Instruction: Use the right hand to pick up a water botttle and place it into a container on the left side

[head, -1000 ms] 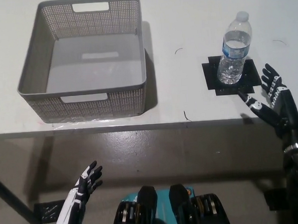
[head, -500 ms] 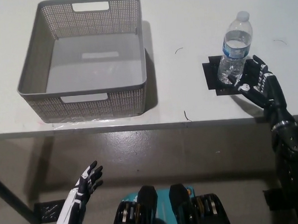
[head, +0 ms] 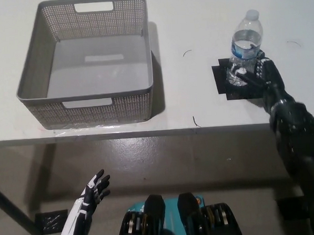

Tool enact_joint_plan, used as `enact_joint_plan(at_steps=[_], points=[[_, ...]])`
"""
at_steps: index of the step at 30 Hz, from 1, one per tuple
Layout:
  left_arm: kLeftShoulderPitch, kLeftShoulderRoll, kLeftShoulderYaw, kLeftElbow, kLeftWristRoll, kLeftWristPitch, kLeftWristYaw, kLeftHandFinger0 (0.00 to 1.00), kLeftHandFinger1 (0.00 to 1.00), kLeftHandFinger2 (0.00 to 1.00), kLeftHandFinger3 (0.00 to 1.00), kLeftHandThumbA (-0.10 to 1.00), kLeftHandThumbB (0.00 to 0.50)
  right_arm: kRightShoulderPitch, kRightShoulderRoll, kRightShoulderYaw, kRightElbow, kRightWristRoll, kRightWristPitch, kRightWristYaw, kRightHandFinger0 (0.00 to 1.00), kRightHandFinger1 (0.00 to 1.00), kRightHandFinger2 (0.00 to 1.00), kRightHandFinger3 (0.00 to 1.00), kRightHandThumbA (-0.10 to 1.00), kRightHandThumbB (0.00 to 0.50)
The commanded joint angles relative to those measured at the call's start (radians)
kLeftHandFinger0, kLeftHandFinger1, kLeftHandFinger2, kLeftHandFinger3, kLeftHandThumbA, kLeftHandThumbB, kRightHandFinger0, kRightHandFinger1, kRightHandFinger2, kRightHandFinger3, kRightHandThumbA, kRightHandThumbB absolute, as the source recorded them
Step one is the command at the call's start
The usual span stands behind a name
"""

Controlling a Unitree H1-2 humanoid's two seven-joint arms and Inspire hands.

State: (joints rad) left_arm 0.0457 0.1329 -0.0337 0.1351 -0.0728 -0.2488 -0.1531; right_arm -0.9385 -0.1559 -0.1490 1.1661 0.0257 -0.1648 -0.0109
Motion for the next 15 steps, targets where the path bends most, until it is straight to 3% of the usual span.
enact_joint_plan(at_steps=[1, 2, 3, 4, 5, 7, 8, 9, 10, 11, 13, 14, 15], points=[[-0.016, 0.007, -0.002, -0.002, -0.011, -0.062, -0.022, 1.00, 1.00, 1.00, 1.00, 1.00, 0.170, -0.250, -0.017, -0.162, 0.174, 0.193, 0.068, -0.012, 1.00, 1.00, 1.00, 1.00, 0.60, 0.433], [-0.018, 0.009, -0.001, 0.001, -0.013, -0.062, -0.024, 1.00, 1.00, 1.00, 1.00, 1.00, 0.175, -0.290, -0.020, -0.212, 0.208, 0.222, 0.089, -0.104, 0.74, 0.72, 0.97, 1.00, 0.37, 0.418], [-0.020, 0.010, -0.001, -0.001, -0.013, -0.059, -0.025, 1.00, 1.00, 1.00, 1.00, 1.00, 0.178, -0.310, -0.021, -0.240, 0.224, 0.228, 0.081, -0.164, 0.05, 0.08, 0.33, 0.72, 0.14, 0.377], [-0.020, 0.012, 0.000, -0.003, -0.013, -0.059, -0.026, 1.00, 1.00, 1.00, 1.00, 1.00, 0.181, -0.326, -0.022, -0.252, 0.235, 0.222, 0.083, -0.210, 0.00, 0.00, 0.24, 0.60, -0.03, 0.338], [-0.022, 0.012, 0.001, -0.004, -0.014, -0.057, -0.026, 1.00, 1.00, 1.00, 1.00, 1.00, 0.178, -0.330, -0.022, -0.258, 0.239, 0.221, 0.080, -0.216, 0.00, 0.00, 0.28, 0.47, -0.09, 0.293], [-0.025, 0.014, 0.003, -0.008, -0.014, -0.051, -0.026, 1.00, 1.00, 1.00, 1.00, 1.00, 0.169, -0.344, -0.015, -0.285, 0.243, 0.221, 0.056, -0.233, 0.00, 0.07, 0.47, 0.21, -0.10, 0.183], [-0.025, 0.017, 0.003, -0.010, -0.017, -0.048, -0.029, 1.00, 1.00, 1.00, 1.00, 1.00, 0.170, -0.348, -0.006, -0.302, 0.240, 0.229, 0.036, -0.233, 0.00, 0.11, 0.53, 0.31, -0.10, 0.151], [-0.024, 0.019, 0.003, -0.009, -0.019, -0.053, -0.033, 1.00, 1.00, 1.00, 1.00, 1.00, 0.170, -0.346, 0.000, -0.308, 0.239, 0.223, 0.016, -0.228, 0.00, 0.14, 0.58, 0.20, -0.10, 0.149], [-0.023, 0.020, 0.003, -0.008, -0.020, -0.056, -0.035, 1.00, 1.00, 1.00, 1.00, 1.00, 0.170, -0.346, 0.002, -0.311, 0.240, 0.219, 0.009, -0.226, 0.00, 0.15, 0.61, 0.20, -0.10, 0.146], [-0.024, 0.019, 0.002, -0.006, -0.022, -0.054, -0.039, 1.00, 1.00, 1.00, 1.00, 1.00, 0.176, -0.344, 0.010, -0.312, 0.233, 0.217, -0.024, -0.204, 0.00, 0.17, 0.64, 0.01, -0.10, 0.137], [-0.015, 0.021, 0.002, -0.013, -0.027, -0.045, -0.045, 1.00, 1.00, 1.00, 1.00, 1.00, 0.188, -0.342, 0.027, -0.300, 0.216, 0.207, -0.063, -0.188, 0.00, 0.20, 0.70, 0.39, -0.10, 0.140], [-0.012, 0.020, 0.003, -0.013, -0.029, -0.045, -0.047, 1.00, 1.00, 1.00, 1.00, 1.00, 0.189, -0.343, 0.033, -0.293, 0.210, 0.204, -0.077, -0.180, 0.00, 0.20, 0.70, 0.51, -0.10, 0.147], [-0.011, 0.020, 0.002, -0.013, -0.027, -0.045, -0.048, 1.00, 1.00, 1.00, 1.00, 1.00, 0.189, -0.352, 0.041, -0.282, 0.195, 0.198, -0.086, -0.178, 0.00, 0.23, 0.72, 0.55, -0.10, 0.139]])
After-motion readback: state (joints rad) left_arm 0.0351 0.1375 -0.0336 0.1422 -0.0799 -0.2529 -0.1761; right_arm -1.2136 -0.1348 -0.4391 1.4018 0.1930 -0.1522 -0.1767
